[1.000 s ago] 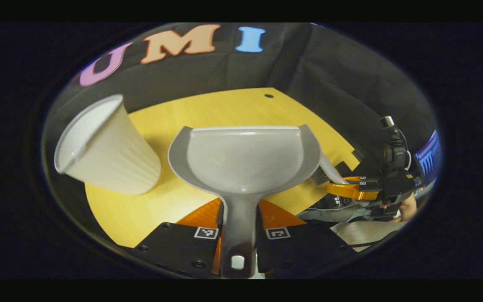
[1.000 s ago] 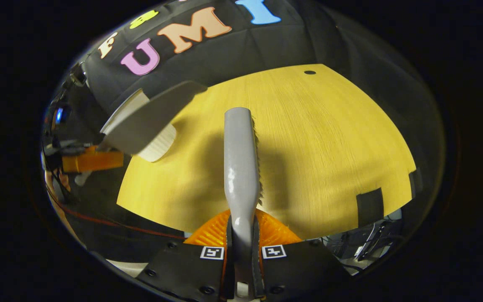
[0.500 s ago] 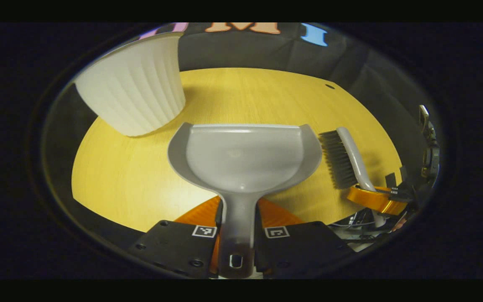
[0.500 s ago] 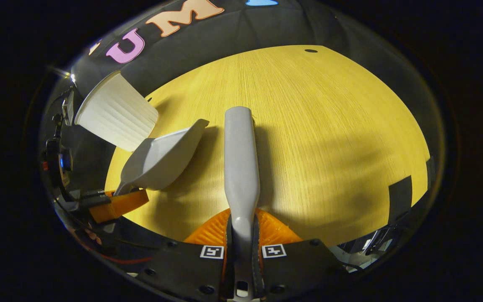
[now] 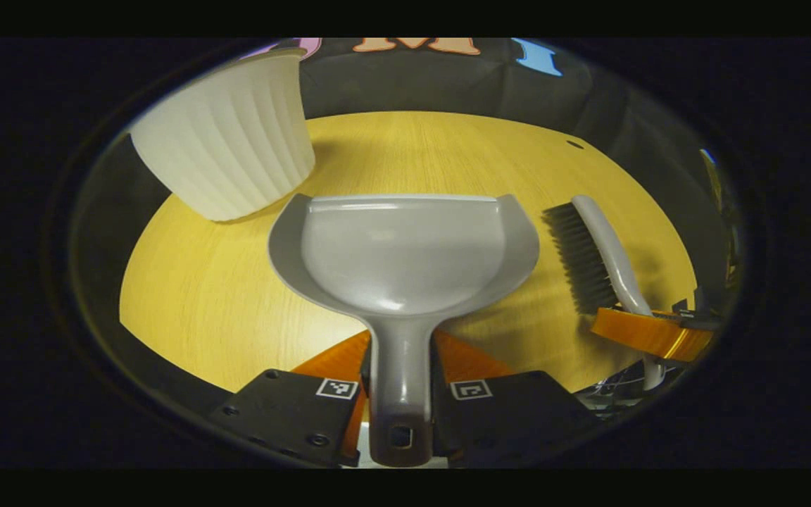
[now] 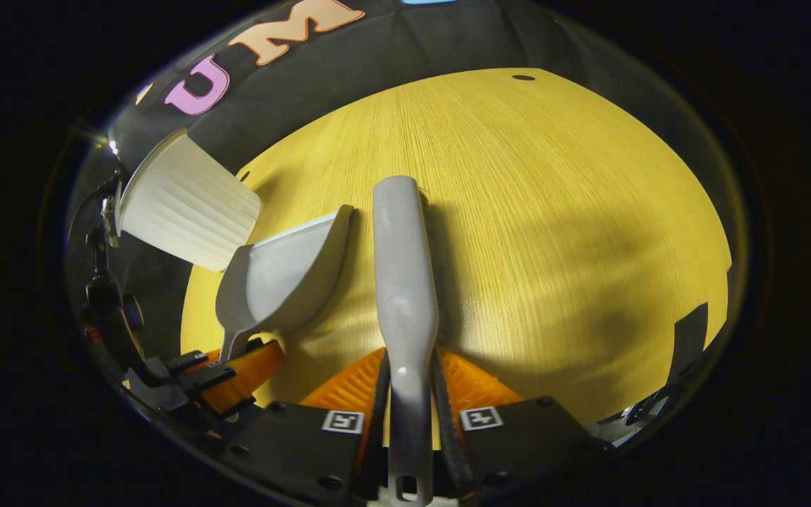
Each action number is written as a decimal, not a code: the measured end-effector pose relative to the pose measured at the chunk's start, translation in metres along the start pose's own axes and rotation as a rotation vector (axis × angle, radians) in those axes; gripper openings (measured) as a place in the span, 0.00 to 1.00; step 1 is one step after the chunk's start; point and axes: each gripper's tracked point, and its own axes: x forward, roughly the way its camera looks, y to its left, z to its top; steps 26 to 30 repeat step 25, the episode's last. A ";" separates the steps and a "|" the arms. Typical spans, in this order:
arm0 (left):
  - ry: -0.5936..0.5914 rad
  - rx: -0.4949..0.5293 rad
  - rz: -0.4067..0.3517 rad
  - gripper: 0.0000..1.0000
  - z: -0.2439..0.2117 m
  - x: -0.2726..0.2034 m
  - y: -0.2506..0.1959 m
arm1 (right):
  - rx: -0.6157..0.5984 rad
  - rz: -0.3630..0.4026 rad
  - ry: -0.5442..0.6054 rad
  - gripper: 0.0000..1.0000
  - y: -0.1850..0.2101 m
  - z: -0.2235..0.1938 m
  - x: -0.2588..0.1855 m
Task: Pick up the small broom and dustpan from the desktop, sweep the trash into the dustpan with the broom, and then empty the trash into the garbage bin.
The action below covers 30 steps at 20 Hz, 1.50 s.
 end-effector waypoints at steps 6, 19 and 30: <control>-0.122 -0.002 0.022 0.78 0.014 -0.028 0.003 | 0.036 0.112 -0.072 1.00 0.017 0.008 -0.010; -1.063 0.031 0.345 0.93 0.146 -0.294 0.070 | -0.157 -0.019 -1.180 0.98 0.053 0.087 -0.290; -1.166 -0.136 0.155 0.99 0.147 -0.325 0.055 | -0.232 -0.015 -1.256 0.98 0.073 0.068 -0.301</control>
